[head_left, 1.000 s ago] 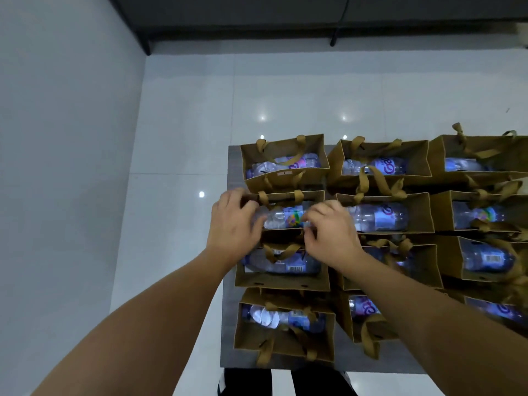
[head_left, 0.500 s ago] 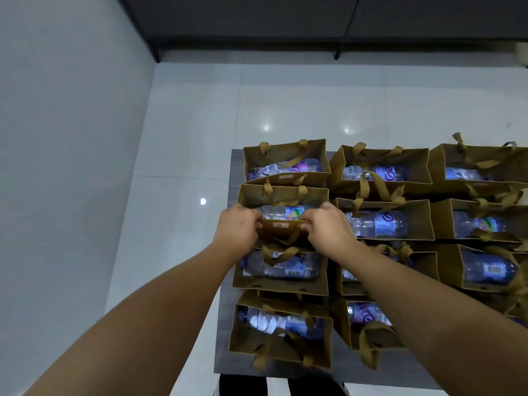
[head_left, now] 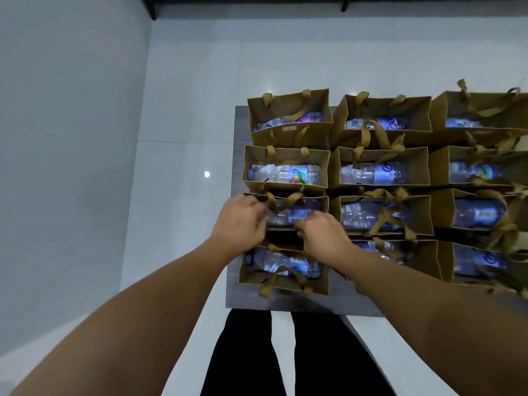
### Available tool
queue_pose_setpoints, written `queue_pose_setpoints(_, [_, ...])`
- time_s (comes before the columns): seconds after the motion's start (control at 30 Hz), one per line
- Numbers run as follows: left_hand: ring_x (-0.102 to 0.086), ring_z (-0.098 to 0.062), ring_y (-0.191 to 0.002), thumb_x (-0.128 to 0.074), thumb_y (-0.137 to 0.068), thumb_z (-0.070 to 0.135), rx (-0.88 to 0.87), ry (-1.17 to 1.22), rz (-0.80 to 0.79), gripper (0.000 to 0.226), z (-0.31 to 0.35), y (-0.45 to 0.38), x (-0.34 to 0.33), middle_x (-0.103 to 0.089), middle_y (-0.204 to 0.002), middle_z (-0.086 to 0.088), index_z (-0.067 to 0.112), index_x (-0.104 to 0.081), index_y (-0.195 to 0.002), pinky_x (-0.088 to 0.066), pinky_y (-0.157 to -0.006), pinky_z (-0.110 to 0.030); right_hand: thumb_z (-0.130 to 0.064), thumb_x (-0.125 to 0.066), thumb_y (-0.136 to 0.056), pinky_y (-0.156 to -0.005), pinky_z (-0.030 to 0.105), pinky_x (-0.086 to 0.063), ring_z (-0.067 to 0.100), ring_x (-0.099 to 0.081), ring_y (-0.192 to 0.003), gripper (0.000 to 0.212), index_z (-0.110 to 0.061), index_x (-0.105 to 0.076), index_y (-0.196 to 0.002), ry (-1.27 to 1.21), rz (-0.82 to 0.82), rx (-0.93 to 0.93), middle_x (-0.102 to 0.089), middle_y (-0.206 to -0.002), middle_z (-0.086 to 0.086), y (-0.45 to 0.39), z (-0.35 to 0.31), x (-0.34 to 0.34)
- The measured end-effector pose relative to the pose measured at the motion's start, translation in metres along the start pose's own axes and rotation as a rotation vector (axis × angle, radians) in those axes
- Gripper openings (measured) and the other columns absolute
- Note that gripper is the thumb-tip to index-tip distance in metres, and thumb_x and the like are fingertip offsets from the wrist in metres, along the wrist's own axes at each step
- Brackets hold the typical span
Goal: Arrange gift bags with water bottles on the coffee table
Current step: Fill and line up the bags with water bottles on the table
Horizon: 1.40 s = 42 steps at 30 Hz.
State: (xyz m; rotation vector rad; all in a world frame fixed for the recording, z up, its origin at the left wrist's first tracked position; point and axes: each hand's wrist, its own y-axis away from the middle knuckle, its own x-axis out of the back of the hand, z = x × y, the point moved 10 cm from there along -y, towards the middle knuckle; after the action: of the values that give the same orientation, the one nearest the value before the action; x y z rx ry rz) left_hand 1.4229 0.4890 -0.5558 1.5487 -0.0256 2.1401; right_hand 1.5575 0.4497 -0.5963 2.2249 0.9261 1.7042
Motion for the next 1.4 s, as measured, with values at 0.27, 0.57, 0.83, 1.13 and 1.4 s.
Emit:
queue_pose_setpoints(0.27, [-0.047,-0.019,-0.101,-0.049,-0.102,0.031,0.136,-0.170,-0.097,0.023,-0.017,0.012,-0.026,-0.071,-0.100,0.006,0.027,-0.071,-0.107,-0.036,-0.083,-0.033,-0.024,-0.060,-0.094,-0.076,0.031,-0.035,0.024,-0.052,-0.096,0.013,-0.029,-0.070,-0.099,-0.087,0.059,-0.135,-0.053,-0.090,0.000,-0.012,0.018,0.006])
queue_pose_setpoints(0.57, [-0.050,-0.019,-0.095,-0.053,-0.101,0.036,0.161,-0.119,-0.169,0.021,-0.021,0.008,-0.024,-0.067,-0.089,0.003,0.029,-0.072,-0.102,-0.042,-0.085,-0.034,-0.030,-0.060,-0.099,-0.086,0.035,-0.048,0.017,-0.056,-0.105,0.015,-0.027,-0.072,-0.108,-0.242,0.035,-0.192,-0.062,-0.099,-0.004,-0.003,0.016,0.016])
queue_pose_setpoints(0.83, [-0.063,-0.020,-0.087,-0.053,-0.102,0.038,0.574,0.247,0.141,0.022,-0.058,-0.022,0.034,-0.064,-0.096,-0.001,0.019,-0.060,-0.111,-0.054,-0.077,-0.032,-0.025,-0.057,-0.100,-0.087,0.036,-0.047,0.025,-0.052,-0.111,0.028,-0.016,-0.057,-0.127,-0.297,0.469,-0.458,-0.056,-0.117,0.007,-0.002,0.054,0.094])
queue_pose_setpoints(1.13, [-0.054,-0.019,-0.085,-0.056,-0.101,0.016,0.657,0.322,0.060,0.028,-0.055,-0.079,0.021,-0.055,-0.100,0.000,0.021,-0.045,-0.126,-0.048,-0.075,-0.030,-0.017,-0.055,-0.099,-0.069,0.037,-0.053,0.030,-0.062,-0.090,0.033,-0.016,-0.053,-0.132,-0.288,0.259,-0.488,-0.065,-0.096,0.010,-0.039,0.084,0.084])
queue_pose_setpoints(1.4, [-0.051,-0.018,-0.082,-0.057,-0.100,0.009,0.639,0.129,-0.049,0.026,-0.066,-0.095,0.001,-0.054,-0.096,-0.003,0.015,-0.066,-0.124,-0.044,-0.075,-0.025,-0.010,-0.055,-0.094,-0.068,0.035,-0.048,0.032,-0.063,-0.091,0.020,-0.012,-0.068,-0.110,-0.148,0.132,-0.440,-0.066,-0.096,0.011,-0.058,0.087,0.084])
